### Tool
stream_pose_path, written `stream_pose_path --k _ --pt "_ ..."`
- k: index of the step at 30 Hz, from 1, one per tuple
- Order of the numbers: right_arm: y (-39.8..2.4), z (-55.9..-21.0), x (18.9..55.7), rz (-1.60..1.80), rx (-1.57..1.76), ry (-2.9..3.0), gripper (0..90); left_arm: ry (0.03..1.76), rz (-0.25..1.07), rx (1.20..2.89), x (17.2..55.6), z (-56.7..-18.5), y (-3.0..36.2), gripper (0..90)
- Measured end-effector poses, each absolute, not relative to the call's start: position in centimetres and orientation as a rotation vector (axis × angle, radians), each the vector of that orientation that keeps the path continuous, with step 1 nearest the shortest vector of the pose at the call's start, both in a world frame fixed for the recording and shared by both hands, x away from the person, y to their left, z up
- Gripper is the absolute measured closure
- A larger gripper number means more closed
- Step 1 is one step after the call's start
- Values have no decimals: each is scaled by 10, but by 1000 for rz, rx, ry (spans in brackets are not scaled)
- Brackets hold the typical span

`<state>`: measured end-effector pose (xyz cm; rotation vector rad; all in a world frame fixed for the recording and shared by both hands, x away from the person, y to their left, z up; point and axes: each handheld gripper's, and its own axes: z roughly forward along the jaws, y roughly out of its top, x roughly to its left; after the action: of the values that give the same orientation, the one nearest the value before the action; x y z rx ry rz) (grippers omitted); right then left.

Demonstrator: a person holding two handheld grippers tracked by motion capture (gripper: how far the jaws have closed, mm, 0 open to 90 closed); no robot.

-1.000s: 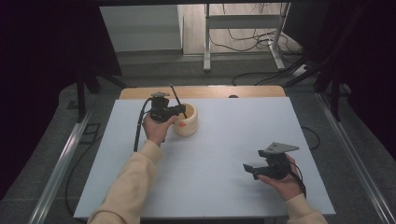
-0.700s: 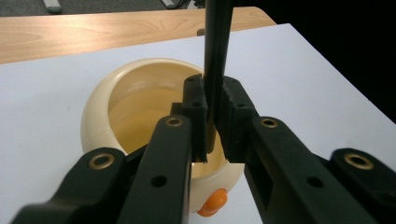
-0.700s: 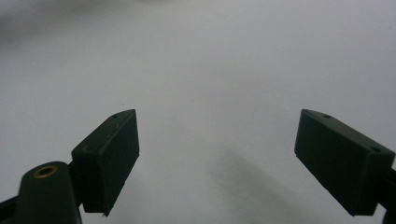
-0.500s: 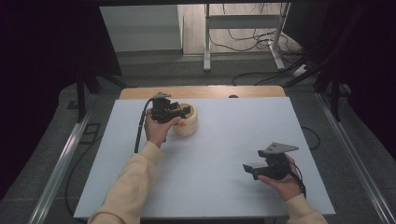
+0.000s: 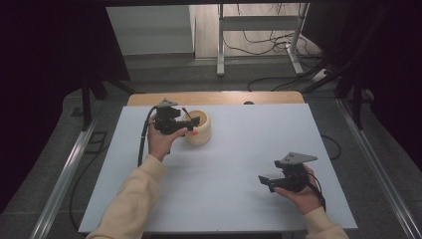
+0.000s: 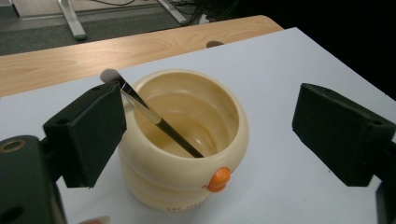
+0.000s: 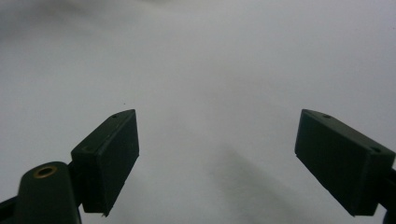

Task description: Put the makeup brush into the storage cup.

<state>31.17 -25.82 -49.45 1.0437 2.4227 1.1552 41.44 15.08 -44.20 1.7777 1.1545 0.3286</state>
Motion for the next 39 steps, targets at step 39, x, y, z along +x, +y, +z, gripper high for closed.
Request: stream_pose_path --k 39 --pt "-256 -495 310 1151 1041 2421 139 1070 364 1842 350 -443 182 97"
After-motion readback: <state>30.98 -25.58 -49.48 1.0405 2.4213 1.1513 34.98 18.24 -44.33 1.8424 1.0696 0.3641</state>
